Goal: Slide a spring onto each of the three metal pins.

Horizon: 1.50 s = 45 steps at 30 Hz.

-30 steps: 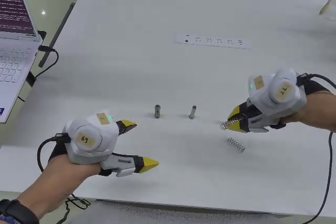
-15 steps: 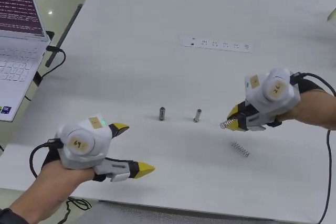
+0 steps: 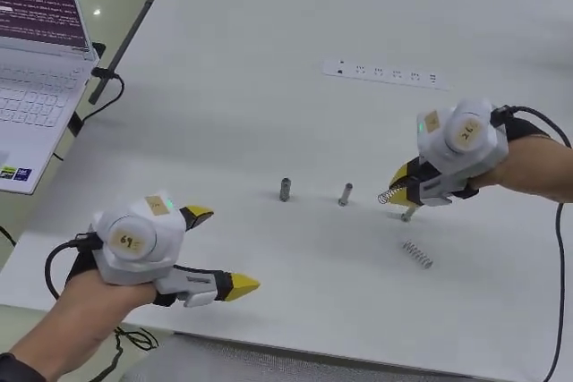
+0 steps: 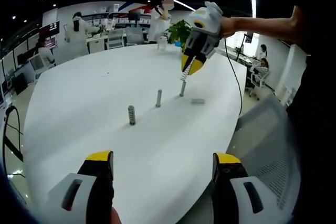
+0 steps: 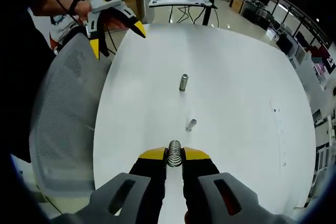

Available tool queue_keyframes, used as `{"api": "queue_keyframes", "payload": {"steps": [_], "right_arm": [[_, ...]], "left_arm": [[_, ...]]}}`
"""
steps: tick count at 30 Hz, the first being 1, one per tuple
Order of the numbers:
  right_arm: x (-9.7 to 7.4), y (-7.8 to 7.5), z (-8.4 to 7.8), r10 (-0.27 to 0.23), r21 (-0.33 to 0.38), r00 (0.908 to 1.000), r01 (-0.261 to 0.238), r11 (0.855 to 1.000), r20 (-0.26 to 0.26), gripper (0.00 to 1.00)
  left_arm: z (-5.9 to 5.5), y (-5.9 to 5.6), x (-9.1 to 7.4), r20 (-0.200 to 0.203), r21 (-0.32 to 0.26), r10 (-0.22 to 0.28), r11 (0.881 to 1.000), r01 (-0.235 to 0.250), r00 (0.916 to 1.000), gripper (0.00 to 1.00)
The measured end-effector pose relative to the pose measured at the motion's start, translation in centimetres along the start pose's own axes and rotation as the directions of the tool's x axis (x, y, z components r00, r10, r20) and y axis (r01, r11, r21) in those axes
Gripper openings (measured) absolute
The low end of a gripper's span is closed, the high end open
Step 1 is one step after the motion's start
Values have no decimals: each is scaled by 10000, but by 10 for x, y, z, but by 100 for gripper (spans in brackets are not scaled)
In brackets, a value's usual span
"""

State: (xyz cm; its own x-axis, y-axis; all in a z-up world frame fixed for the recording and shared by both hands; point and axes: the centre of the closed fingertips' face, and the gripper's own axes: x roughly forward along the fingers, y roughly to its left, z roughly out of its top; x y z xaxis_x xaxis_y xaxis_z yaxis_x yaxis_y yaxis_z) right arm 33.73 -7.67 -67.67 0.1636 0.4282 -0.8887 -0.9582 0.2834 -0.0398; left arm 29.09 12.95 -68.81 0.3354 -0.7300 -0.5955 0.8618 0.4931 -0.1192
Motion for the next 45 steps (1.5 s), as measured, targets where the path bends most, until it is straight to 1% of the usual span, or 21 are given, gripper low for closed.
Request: {"api": "queue_keyframes", "payload": {"steps": [5,14,24,33,38,45], "right_arm": [[2,-4,4,26,-49,10000,-27,10000,-13,8],[8,-12,8,98,-199,9998,-102,9998,-183,8],[19,-23,15,209,-450,9987,-230,9987,-466,8],[30,-26,17,372,-671,9966,-421,9969,-730,8],[35,-28,17,429,-783,9953,-498,9957,-873,8],[40,-31,18,516,-866,9940,-600,9944,-964,8]], "left_arm": [[-3,3,-3,-61,-76,117,9999,-118,9999,76],[-4,7,-10,31,-194,267,9995,-267,9996,76],[-6,11,-16,112,-359,392,9986,-387,9992,76],[-7,15,-20,138,-441,545,9976,-539,9984,76],[-8,15,-21,127,-492,560,9973,-553,9983,76],[-10,18,-24,94,-540,616,9967,-610,9981,76]]}}
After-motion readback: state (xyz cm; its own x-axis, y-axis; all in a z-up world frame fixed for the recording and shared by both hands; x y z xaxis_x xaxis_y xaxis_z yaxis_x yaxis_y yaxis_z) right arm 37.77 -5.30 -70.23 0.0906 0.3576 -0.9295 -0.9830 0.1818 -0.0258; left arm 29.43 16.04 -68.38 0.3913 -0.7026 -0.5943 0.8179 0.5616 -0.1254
